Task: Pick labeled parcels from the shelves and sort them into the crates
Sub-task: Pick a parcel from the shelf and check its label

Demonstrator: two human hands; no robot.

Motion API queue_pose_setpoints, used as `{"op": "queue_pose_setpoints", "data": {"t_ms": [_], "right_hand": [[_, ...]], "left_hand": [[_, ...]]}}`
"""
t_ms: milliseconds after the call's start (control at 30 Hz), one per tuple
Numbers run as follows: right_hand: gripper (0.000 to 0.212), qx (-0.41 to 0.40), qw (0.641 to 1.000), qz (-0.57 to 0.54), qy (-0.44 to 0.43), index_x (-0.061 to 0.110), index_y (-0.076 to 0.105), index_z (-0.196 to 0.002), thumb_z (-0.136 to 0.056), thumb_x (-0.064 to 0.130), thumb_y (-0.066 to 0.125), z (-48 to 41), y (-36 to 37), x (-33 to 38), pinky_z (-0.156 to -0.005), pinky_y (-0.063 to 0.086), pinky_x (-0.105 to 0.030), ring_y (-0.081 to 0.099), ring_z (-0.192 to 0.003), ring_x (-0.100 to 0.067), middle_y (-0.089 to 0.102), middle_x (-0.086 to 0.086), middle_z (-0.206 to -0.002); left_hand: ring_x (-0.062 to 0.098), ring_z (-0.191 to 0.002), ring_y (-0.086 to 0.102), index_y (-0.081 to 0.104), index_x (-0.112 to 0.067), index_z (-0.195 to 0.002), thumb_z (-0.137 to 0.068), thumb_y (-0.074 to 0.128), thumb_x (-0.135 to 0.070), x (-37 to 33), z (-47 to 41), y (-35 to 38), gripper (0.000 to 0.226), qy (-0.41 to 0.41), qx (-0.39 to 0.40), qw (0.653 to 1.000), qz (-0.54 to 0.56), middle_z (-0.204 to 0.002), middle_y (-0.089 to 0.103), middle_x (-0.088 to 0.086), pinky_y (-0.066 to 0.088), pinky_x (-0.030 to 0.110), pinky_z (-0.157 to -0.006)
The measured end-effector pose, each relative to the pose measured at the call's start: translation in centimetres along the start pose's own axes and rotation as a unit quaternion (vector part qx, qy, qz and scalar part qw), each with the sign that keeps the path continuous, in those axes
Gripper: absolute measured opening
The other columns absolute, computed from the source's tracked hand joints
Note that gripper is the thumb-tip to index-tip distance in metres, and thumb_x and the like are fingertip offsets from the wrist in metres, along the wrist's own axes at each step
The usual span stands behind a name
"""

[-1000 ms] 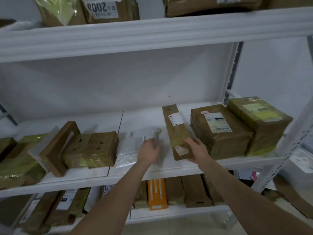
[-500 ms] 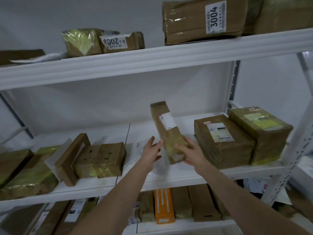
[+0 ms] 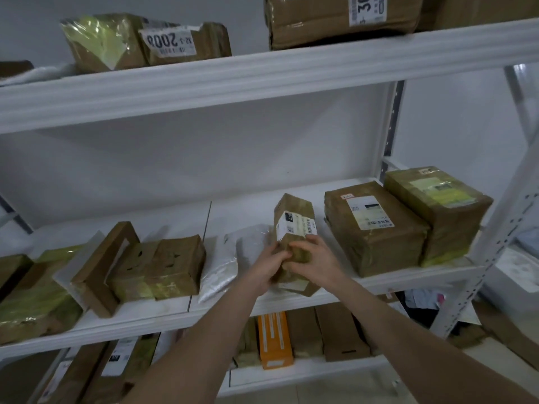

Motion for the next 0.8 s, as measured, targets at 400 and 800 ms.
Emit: {"op": "queue_pose_setpoints", "data": {"t_ms": [400,800], "right_hand": [[0.044,0.051,0.919,0.387,0.062,0.025,0.048,-0.134,-0.091,0.033,0.052,-2.2,-0.2,1.0,-0.116,0.005,-0.055,0.002,-0.145,-0.038,0.018,-0.011,-0.156],[0.078,0.069,0.978,-0.077,0.180,0.018,0.027,-0.146,-0.082,0.025,0.072,-4.3,9.1,4.0,-0.077,0.050,-0.028,0.058,-0.109,-0.027,0.054,-0.010,-0.126]], "left_hand": [[0.027,-0.133,0.039,0.028,-0.016,-0.147,-0.085,0.066,-0.026,-0.1,0.3,-6.6,0.074,0.145,-0.243,0.809,-0.516,-0.148,0.034,0.010,0.039,0.037,-0.106],[0.034,-0.130,0.040,0.024,-0.015,-0.146,-0.097,0.041,-0.014,4.8,-1.3,-11.1,0.052,0.032,-0.208,0.759,-0.616,-0.141,0.036,0.017,0.041,0.042,-0.103]]}}
Point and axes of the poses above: each hand's wrist, its own z-axis away from the middle knuckle, its own y-axis out of the palm, x = y × z, the point moved 2 cm from there along -z, towards the middle knuckle
